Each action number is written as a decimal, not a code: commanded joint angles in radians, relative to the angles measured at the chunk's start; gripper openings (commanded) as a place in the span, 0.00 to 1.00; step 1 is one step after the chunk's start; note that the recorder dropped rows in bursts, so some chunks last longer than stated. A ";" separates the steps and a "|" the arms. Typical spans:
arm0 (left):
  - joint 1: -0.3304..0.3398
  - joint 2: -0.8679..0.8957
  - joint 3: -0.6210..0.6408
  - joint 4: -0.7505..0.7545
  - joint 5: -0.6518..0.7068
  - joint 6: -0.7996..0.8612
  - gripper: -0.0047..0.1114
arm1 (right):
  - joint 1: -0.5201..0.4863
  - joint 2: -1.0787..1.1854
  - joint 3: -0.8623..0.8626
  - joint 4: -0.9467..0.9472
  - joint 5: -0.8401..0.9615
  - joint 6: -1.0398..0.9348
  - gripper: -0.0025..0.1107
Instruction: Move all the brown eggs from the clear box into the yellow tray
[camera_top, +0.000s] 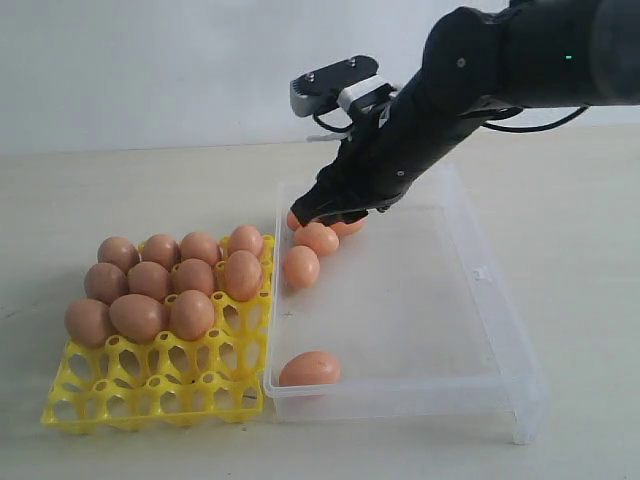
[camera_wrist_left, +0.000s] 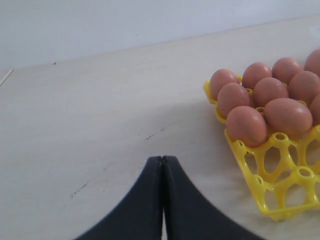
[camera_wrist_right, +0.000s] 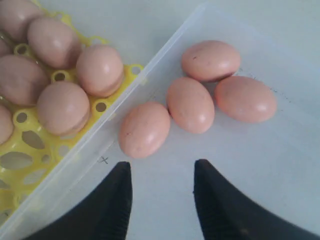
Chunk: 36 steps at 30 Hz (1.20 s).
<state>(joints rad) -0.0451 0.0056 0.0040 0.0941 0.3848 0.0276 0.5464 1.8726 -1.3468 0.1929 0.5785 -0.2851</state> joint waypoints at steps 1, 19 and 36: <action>-0.005 -0.006 -0.004 -0.003 -0.006 -0.004 0.04 | -0.005 0.092 -0.122 -0.018 0.048 0.018 0.43; -0.005 -0.006 -0.004 -0.003 -0.006 -0.004 0.04 | -0.005 0.314 -0.379 -0.142 0.181 0.025 0.43; -0.005 -0.006 -0.004 -0.003 -0.006 -0.004 0.04 | -0.005 0.345 -0.385 -0.141 0.111 0.025 0.43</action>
<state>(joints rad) -0.0451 0.0056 0.0040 0.0941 0.3848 0.0276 0.5464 2.2137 -1.7219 0.0588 0.6902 -0.2634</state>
